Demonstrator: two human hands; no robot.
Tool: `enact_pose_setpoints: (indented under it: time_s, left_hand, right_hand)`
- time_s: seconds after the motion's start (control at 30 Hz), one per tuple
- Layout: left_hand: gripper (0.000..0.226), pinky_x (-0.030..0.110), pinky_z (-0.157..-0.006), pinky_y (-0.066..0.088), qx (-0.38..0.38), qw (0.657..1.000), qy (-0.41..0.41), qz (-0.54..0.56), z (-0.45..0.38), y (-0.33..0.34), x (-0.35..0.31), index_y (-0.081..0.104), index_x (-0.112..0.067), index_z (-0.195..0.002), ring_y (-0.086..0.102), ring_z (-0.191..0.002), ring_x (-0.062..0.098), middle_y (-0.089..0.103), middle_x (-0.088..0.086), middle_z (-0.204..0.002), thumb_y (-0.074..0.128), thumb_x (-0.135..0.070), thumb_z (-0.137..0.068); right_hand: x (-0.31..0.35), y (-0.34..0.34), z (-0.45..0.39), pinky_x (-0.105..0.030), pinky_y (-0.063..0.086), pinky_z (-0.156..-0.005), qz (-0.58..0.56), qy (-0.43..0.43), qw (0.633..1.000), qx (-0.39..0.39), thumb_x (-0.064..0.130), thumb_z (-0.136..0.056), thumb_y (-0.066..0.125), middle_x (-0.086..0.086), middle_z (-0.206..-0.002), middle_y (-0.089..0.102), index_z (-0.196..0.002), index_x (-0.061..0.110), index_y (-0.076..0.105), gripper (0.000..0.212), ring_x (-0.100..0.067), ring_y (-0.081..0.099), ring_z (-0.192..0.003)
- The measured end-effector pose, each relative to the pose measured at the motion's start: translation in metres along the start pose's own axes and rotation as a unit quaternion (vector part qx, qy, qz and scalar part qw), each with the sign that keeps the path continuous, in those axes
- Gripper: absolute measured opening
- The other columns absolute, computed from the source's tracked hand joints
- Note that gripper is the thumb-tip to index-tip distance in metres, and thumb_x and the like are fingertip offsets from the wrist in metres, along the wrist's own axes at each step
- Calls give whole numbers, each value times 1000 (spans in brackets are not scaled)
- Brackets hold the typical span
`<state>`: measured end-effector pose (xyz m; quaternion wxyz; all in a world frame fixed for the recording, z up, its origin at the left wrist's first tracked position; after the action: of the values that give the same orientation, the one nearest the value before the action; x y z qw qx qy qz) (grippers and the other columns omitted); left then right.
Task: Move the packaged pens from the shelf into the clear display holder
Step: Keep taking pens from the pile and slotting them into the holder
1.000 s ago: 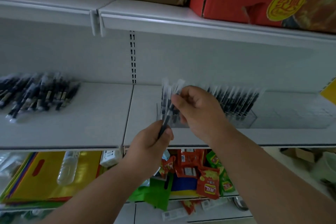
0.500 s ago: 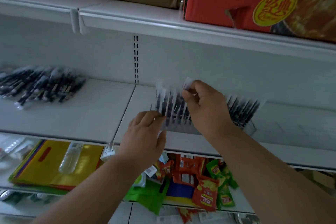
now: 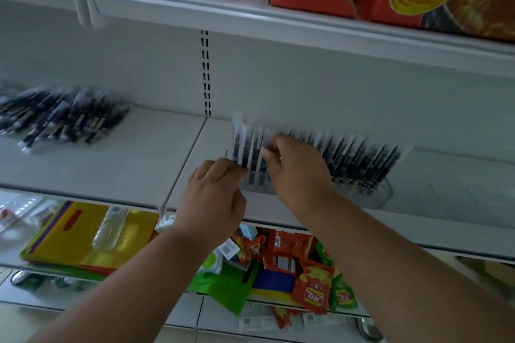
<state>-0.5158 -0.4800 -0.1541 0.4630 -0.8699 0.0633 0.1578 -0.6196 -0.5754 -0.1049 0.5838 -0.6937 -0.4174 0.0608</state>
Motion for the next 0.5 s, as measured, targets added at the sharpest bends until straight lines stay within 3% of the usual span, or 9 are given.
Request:
enact_pose_setpoints:
  time_s: [0.1, 0.2, 0.33, 0.43, 0.5]
  left_hand:
    - [40, 31, -89, 42, -2, 1000, -13, 0, -1, -2, 0, 69, -15, -114, 51, -100, 17, 63, -1, -109, 70, -9, -75]
    - [40, 34, -92, 45, 17, 999, -21, 16, -3, -5, 0, 69, -17, -117, 54, -102, 18, 63, -3, -110, 56, -23, -80]
    - [37, 29, -95, 37, 16, 999, -42, 21, -5, -19, -3, 67, -19, -116, 55, -108, 19, 63, -2, -112, 51, -30, -84]
    - [35, 36, -91, 44, 2, 999, -39, 7, 0, -35, -9, 67, -19, -109, 57, -104, 20, 63, -2, -107, 46, -35, -86]
    - [38, 38, -89, 46, 16, 999, -47, -10, 9, -43, -6, 67, -20, -109, 57, -102, 20, 64, -3, -106, 43, -38, -86]
  right_hand:
    - [-6, -1, 2, -30, 42, -61, 16, 29, 999, 5, 41, -99, 50, 1, -75, 57, -86, 16, 54, 28, -18, 56, -71]
    - [-10, -8, 12, -33, 50, -69, 8, 43, 999, 6, 47, -96, 54, 1, -84, 61, -95, 17, 56, 30, -17, 58, -77]
    - [3, -23, 30, -31, 49, -72, 11, -28, 1000, 0, 43, -96, 55, 2, -95, 61, -112, 17, 56, 31, -13, 55, -81]
    - [23, -33, 37, -29, 47, -72, 9, -89, 996, -24, 36, -95, 59, -1, -99, 62, -116, 14, 59, 31, -10, 51, -77]
    - [37, -36, 41, -35, 51, -74, -13, -117, 992, -33, 33, -94, 60, -3, -99, 63, -114, 13, 61, 28, -15, 56, -78]
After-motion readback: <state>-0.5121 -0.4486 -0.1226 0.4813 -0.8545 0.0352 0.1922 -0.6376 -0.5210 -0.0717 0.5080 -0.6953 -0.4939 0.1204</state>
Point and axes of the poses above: each hand's wrist, its own z-axis away from the middle knuckle, its own y-axis out of the palm, x = y × z, the point moved 8 cm from there along -z, towards the middle knuckle
